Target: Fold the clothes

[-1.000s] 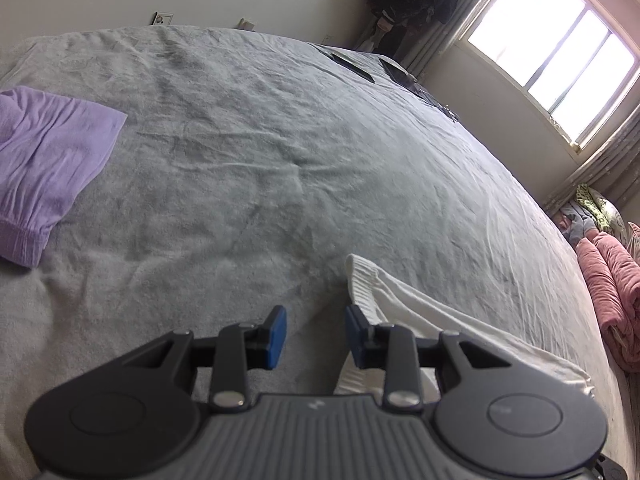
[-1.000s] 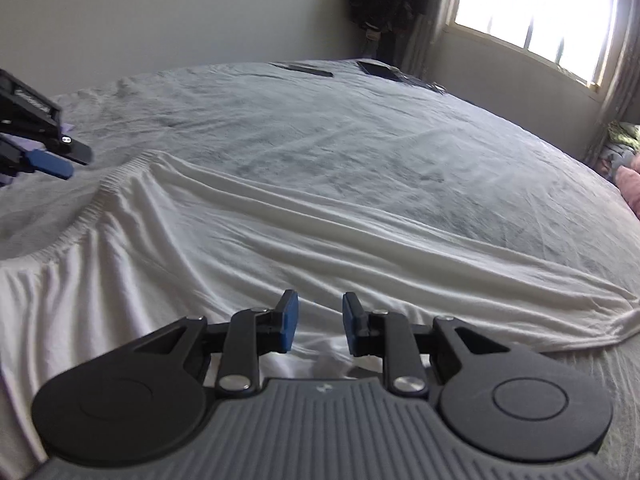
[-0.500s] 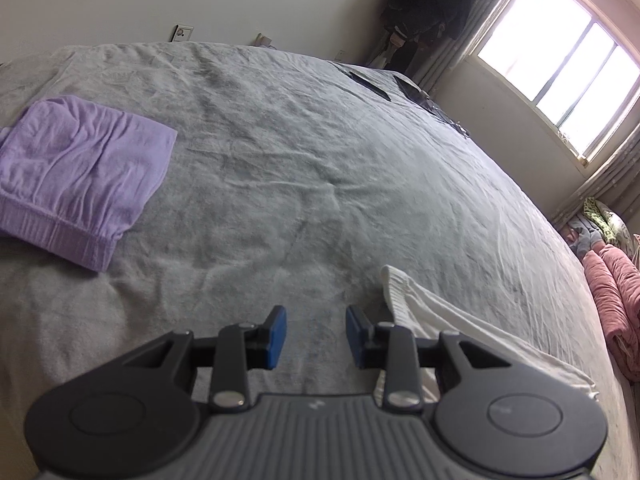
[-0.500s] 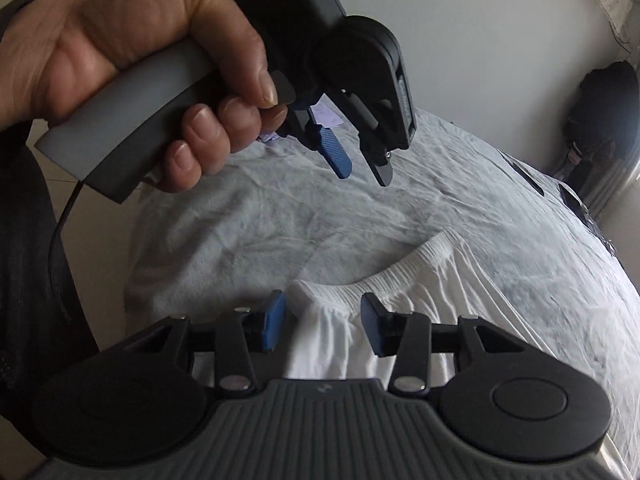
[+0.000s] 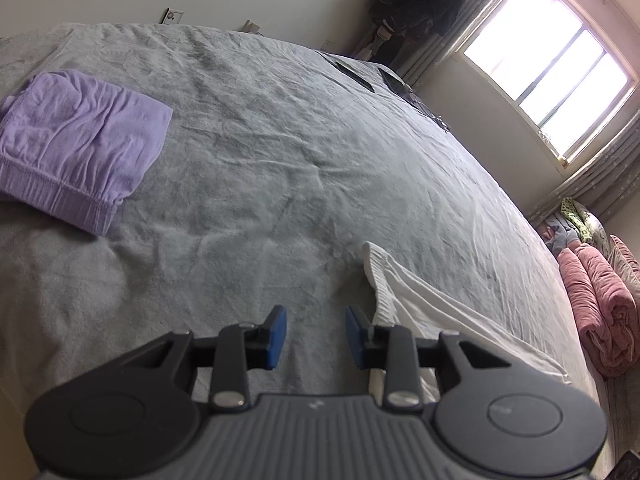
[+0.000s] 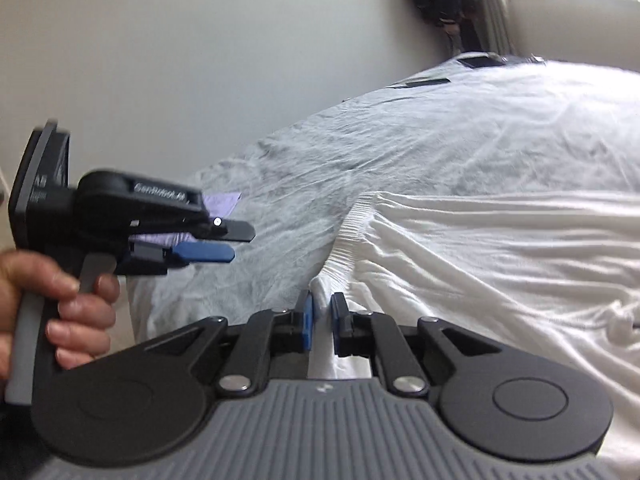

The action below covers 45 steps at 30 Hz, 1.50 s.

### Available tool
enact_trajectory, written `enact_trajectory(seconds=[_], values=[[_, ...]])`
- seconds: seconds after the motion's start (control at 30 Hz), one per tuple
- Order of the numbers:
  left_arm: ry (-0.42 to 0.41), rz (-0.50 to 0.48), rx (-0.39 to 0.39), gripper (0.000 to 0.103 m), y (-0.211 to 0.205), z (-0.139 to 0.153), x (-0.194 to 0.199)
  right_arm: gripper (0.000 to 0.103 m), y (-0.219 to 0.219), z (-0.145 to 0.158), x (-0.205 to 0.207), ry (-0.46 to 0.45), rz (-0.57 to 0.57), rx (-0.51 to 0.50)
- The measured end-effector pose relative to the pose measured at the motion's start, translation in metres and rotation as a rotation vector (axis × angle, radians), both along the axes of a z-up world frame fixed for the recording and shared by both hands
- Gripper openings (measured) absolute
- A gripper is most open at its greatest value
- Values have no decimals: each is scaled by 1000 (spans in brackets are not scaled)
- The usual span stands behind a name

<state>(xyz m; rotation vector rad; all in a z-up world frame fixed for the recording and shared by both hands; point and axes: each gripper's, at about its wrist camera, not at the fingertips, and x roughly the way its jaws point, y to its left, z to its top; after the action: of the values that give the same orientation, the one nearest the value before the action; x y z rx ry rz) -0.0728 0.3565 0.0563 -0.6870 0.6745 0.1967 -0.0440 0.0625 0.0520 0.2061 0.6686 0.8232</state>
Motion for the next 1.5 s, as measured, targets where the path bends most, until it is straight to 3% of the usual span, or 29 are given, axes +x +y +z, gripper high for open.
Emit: enact_trajectory(seconds=[0.17, 0.23, 0.47, 0.6, 0.73, 0.77, 0.8, 1.0, 1.17, 1.27, 1.5], values=[[16, -35, -106, 33, -8, -12, 0, 11, -31, -2, 3, 134, -142, 188], [24, -48, -142, 33, -12, -18, 4, 11, -35, -1, -1, 142, -166, 188], [37, -108, -146, 33, -38, -29, 36, 11, -42, 5, -19, 115, -190, 198], [63, -162, -155, 26, -50, -37, 57, 11, -46, 9, -21, 82, -222, 192], [72, -164, -133, 17, -54, -39, 72, 11, -40, 8, -24, 60, -210, 165], [70, -160, -128, 5, -55, -39, 74, 11, -38, 7, -24, 49, -207, 154], [72, -151, -121, 3, -54, -38, 73, 11, -36, 7, -25, 39, -204, 143], [15, -105, -113, 2, -34, -29, 58, 11, -12, 10, -33, -34, -139, 89], [32, -99, -43, 2, -27, -32, 55, 10, 36, 5, -51, -125, -9, -43], [36, -100, -23, 2, -24, -34, 55, 10, 55, -5, -50, -110, 30, -125], [57, -119, -1, 3, -21, -38, 60, 17, 61, -13, -41, -87, 75, -137]])
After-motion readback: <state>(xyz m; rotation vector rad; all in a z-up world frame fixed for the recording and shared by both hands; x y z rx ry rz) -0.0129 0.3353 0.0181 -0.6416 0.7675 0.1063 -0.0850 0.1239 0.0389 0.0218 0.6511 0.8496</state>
